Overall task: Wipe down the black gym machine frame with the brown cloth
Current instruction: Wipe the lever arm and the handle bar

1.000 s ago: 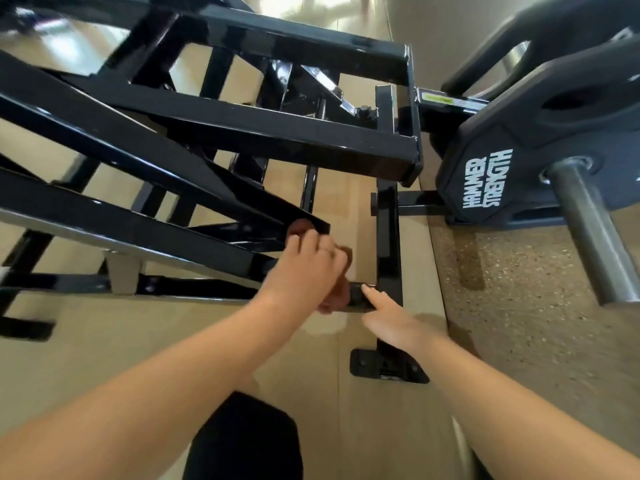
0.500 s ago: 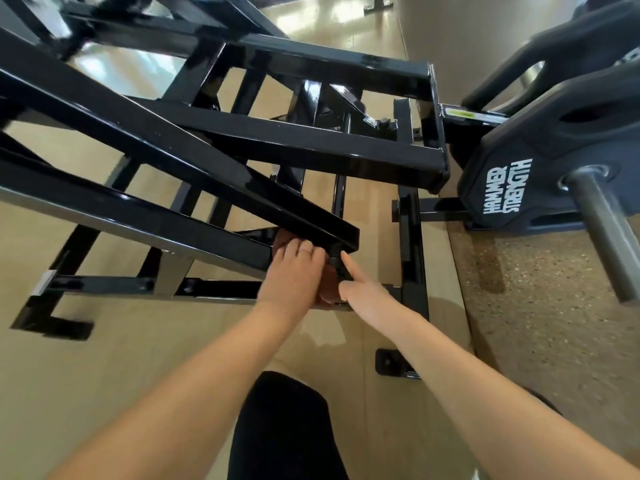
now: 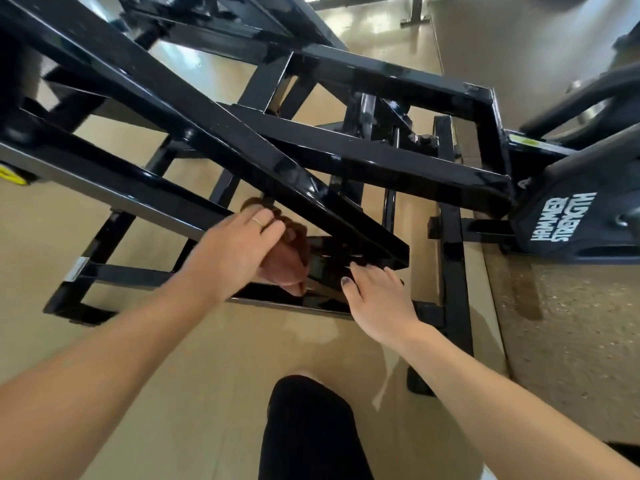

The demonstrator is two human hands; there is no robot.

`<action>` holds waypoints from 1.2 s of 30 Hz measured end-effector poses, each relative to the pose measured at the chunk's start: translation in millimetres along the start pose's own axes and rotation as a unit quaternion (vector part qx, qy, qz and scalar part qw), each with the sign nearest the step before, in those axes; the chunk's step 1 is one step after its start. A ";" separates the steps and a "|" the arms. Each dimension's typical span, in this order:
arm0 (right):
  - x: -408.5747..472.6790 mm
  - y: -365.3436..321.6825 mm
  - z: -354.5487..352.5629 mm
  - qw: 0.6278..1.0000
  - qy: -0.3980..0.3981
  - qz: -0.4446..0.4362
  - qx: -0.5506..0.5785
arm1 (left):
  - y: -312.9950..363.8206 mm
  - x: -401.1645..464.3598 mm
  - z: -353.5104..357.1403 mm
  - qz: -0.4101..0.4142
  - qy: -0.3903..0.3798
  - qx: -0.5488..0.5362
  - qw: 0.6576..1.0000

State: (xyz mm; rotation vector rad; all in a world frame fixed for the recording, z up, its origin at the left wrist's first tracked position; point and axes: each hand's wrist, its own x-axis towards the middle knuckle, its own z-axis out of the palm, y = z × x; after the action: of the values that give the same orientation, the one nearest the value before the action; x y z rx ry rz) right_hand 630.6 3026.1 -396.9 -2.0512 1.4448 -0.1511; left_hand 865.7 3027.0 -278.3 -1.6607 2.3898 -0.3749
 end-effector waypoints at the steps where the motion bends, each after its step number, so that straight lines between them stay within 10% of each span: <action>1: 2.9 2.8 4.0 1.000 0.004 0.001 -0.018 | -18.2 -1.4 -7.8 -0.024 -0.005 0.015 1.000; 5: 7.4 2.6 11.6 0.998 0.008 0.004 -0.061 | -15.2 7.1 -18.3 -0.113 -0.008 0.029 0.993; 12: 7.7 7.7 0.3 0.996 -0.012 -0.015 -0.089 | 100.4 33.3 30.9 0.012 -0.069 -0.001 0.998; 18: 14.7 8.5 -1.4 0.994 -0.038 -0.011 -0.103 | 40.3 10.2 27.9 0.018 0.013 -0.009 1.000; 24: 21.1 1.8 5.4 0.993 -0.044 0.031 -0.108 | -112.5 -34.7 -35.2 -0.182 0.081 0.065 0.978; 28: 20.7 -19.6 2.5 0.992 -0.043 0.059 -0.099 | -90.3 -19.8 -31.8 -0.272 0.110 0.037 0.955; 36: 38.7 -108.5 -32.2 0.972 -0.038 -0.106 0.207 | -18.0 -10.9 12.7 -0.061 0.075 0.008 0.995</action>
State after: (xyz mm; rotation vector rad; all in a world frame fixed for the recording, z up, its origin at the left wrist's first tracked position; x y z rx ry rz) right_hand 720.5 3001.3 -321.9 -1.8353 1.0400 -0.4213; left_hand 889.4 3030.0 -284.3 -1.8369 2.3880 -0.5550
